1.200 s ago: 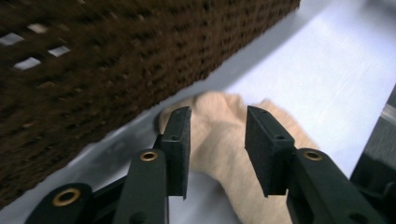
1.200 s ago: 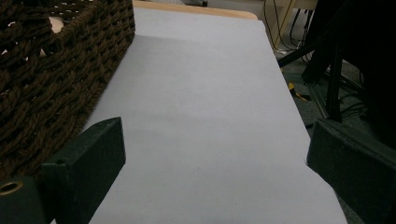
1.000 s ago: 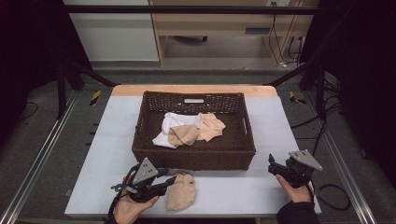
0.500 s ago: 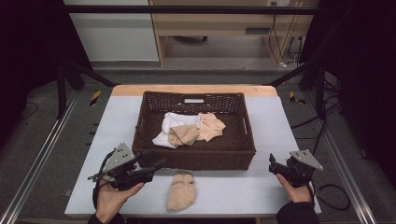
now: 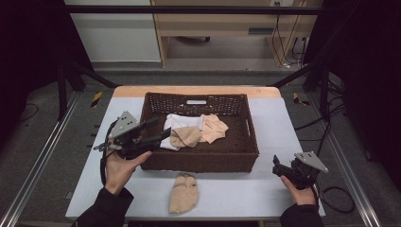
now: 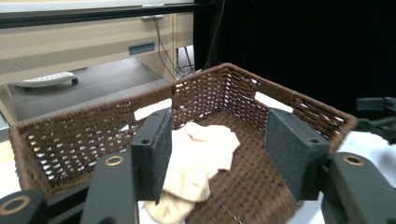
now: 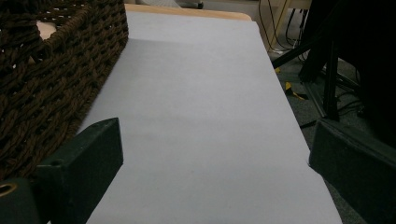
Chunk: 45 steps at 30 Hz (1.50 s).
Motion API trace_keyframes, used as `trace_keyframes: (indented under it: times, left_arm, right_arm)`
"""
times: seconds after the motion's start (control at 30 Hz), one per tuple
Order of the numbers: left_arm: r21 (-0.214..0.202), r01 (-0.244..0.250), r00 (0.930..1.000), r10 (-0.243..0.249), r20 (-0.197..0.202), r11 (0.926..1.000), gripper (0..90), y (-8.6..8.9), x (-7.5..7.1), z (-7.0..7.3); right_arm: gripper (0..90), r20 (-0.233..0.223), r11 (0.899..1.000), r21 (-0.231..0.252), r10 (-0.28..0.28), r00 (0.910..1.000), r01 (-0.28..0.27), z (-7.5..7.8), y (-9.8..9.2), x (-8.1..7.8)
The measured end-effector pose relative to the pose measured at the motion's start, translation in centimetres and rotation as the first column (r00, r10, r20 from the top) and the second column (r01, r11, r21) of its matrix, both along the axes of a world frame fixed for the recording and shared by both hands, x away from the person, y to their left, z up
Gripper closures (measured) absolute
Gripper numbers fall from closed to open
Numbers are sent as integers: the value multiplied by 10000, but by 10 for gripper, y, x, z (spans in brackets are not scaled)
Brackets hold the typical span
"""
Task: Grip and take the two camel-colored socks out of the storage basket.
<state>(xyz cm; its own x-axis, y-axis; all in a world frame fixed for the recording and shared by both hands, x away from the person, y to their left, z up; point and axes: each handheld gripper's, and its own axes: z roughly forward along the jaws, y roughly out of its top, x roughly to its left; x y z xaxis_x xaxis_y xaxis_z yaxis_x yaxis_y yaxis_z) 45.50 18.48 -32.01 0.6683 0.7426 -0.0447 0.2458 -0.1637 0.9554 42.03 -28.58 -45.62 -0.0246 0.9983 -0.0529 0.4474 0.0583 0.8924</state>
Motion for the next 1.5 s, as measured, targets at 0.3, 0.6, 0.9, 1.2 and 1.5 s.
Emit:
trace_keyframes:
  times: [0.3,0.6,0.9,1.2,1.5]
  left_arm:
    - [248,-575,9976,585,-376,9980,378,-23,45,2]
    - [318,-844,9961,851,-243,9959,438,-42,81,-9]
    - [1572,-1213,9853,1381,-1003,9801,504,-47,116,-45]
    - [2002,-1275,9572,1734,-2318,9714,563,-42,126,-83]
    - [2738,-962,9383,1790,-2959,9570,566,-46,127,-97]
  right_arm:
    - [33,-39,10000,-46,37,10000,-37,0,0,2]
    - [37,-9,9998,-134,130,9999,-130,0,2,2]
    - [38,1,9998,-130,157,9999,-157,-1,2,3]
    - [39,-9,9998,-147,163,9999,-163,-1,2,3]
    - [40,-75,9996,-207,211,9997,-213,-1,3,4]
